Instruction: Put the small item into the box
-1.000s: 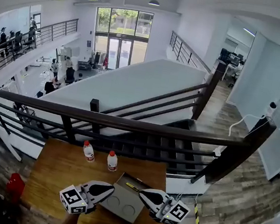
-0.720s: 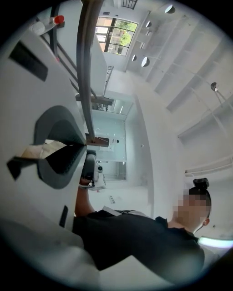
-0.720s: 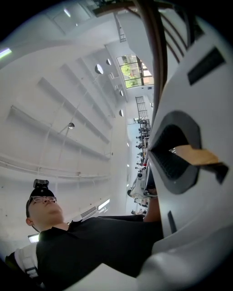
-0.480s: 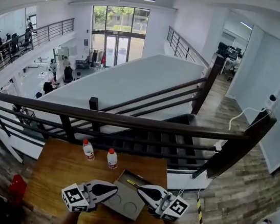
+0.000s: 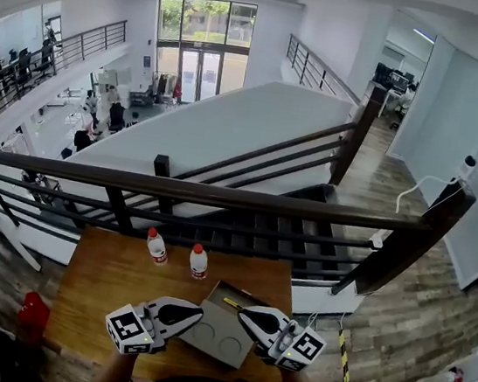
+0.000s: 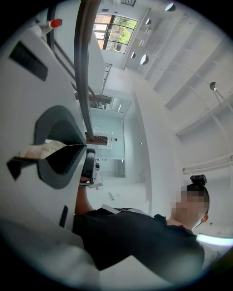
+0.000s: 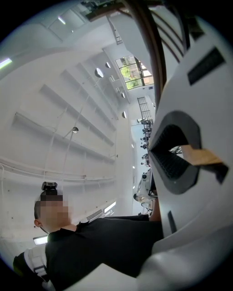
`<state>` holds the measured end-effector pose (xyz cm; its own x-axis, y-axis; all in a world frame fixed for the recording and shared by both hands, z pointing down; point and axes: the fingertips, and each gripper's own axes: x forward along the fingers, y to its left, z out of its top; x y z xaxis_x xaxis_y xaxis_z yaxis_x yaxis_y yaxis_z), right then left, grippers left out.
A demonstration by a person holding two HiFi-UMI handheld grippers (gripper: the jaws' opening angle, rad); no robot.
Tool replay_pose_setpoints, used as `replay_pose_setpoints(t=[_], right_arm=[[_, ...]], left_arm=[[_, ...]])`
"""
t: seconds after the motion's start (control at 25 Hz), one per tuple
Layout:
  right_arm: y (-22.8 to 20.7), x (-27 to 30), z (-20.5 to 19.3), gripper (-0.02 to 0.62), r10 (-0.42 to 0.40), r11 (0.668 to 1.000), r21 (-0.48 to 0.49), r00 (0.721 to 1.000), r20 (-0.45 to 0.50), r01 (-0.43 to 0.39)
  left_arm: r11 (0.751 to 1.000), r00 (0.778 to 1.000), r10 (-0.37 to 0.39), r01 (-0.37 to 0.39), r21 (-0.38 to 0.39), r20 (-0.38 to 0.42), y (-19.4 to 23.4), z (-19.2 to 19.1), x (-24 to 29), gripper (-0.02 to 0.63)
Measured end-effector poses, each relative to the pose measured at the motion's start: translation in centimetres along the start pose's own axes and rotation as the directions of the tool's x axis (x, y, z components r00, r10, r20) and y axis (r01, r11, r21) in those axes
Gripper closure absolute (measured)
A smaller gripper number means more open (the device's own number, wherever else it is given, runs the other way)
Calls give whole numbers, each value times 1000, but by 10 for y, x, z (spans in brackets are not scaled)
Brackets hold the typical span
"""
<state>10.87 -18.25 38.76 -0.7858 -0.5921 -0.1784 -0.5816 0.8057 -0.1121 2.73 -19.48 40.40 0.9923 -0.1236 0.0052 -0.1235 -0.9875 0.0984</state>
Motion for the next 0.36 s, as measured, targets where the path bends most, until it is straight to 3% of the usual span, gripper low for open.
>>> replay_pose_setpoints(t=[0.36], right_arm=[[17,35,1,584,17,1000,-6,998,61,-17]], left_arm=[[999,1000,26,-26,-23,-14,16,-4,-32,591]])
